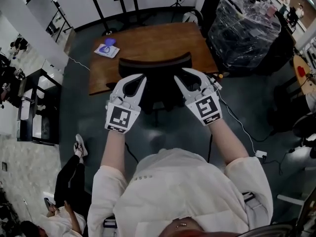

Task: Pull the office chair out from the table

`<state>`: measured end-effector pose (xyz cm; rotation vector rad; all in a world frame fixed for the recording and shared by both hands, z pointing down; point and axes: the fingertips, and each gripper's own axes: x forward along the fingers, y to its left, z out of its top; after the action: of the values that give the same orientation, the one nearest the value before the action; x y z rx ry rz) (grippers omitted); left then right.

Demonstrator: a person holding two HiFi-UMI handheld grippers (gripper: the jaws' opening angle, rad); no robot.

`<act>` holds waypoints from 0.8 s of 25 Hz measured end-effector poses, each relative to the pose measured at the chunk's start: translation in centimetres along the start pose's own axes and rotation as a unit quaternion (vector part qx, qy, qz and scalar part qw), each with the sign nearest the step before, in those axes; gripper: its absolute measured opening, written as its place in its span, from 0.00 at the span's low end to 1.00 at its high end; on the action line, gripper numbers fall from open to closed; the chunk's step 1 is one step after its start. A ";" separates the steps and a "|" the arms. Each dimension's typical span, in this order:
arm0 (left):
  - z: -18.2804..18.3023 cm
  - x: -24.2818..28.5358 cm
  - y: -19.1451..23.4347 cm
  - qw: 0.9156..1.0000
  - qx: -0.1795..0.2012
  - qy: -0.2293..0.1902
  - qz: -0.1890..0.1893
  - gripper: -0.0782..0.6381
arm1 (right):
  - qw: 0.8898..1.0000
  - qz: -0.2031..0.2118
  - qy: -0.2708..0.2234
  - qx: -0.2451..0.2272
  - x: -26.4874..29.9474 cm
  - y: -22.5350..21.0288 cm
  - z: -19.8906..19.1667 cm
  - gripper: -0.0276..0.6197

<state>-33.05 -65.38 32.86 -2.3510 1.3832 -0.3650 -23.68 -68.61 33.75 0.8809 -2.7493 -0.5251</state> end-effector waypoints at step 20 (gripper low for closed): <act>-6.1 5.3 2.3 0.930 0.228 0.246 -0.149 0.41 | 0.891 0.274 0.161 -0.324 6.9 1.9 -3.7 0.36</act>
<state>-34.77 -72.24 37.37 -2.1366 0.9678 -1.2890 -29.08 -72.22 38.46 0.0154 -2.1313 -0.9783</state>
